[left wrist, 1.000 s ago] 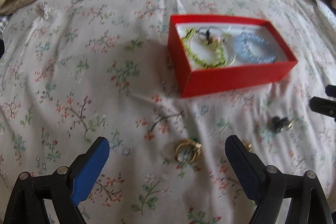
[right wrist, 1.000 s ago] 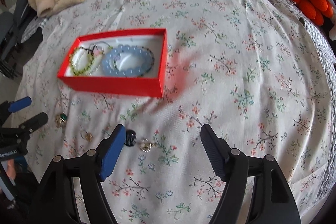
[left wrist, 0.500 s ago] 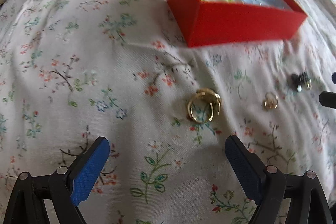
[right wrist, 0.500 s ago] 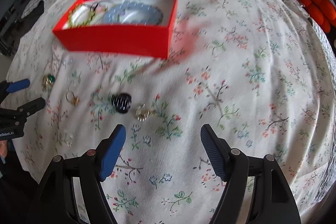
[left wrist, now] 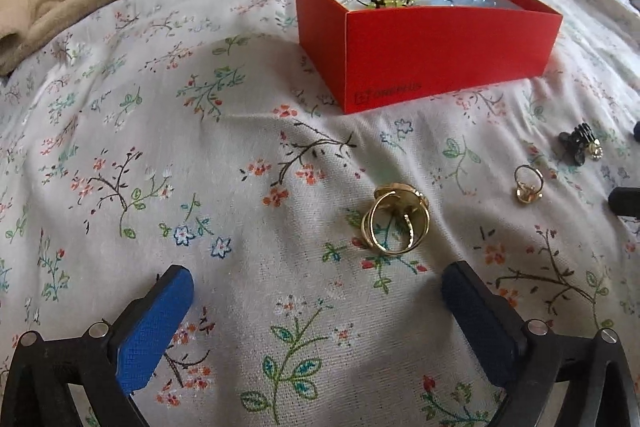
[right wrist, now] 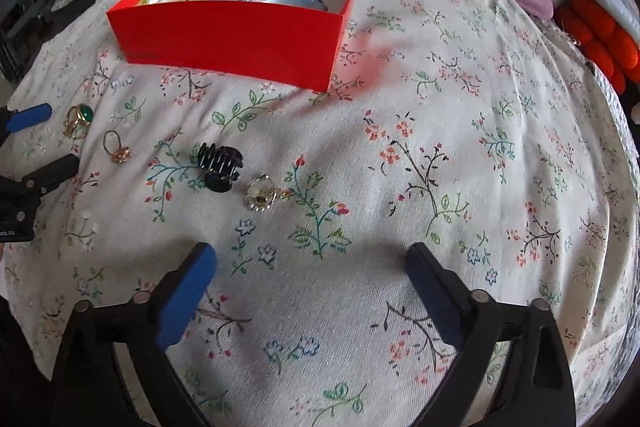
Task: Organize jewelry
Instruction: 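Close the left tool on the large gold ring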
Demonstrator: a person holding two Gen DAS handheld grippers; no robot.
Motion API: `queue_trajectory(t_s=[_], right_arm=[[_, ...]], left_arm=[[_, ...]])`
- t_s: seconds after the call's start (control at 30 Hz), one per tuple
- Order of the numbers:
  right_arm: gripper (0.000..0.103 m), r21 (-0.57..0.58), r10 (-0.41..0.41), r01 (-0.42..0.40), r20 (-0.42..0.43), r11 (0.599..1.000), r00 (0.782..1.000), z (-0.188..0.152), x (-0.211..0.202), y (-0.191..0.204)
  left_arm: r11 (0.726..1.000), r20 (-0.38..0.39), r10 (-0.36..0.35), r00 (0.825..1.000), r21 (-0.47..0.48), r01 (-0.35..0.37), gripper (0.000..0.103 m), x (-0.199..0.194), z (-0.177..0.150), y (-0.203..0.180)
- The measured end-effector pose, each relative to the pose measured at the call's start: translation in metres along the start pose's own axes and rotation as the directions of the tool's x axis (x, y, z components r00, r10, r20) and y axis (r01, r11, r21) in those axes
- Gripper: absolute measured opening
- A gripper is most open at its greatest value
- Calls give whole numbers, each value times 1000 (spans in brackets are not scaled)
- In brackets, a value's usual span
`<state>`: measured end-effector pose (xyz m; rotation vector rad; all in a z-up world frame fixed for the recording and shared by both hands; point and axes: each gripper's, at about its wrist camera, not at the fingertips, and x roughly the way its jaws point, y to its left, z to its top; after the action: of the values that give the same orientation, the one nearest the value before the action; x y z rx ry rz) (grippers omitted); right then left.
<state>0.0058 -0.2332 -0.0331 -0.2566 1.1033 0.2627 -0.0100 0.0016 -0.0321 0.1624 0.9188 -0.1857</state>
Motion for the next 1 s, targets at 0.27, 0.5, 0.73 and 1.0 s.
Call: queue_trajectory(t_s=[0.27,0.5,0.73,1.0], right_arm=[[103,12,9,-10,104,1000,995,-7,5,-3],[103,24,-10,6,133,1000,991,-10,4,1],[103,30,-15,11,138,1000,990,-10,2,1],[103,29,6,-9,125,1000,992,-1,1,4]], left_arm=[[1000,-13,-10,1000,-18,10,102,5,2,2],[999,21,32,999,-23,-32,103,3,-2,-4],[1000,34,-5,999,-22,6,96,-1,2,-4],[997,63,-63,996,53,60,68,-6,8,-20]])
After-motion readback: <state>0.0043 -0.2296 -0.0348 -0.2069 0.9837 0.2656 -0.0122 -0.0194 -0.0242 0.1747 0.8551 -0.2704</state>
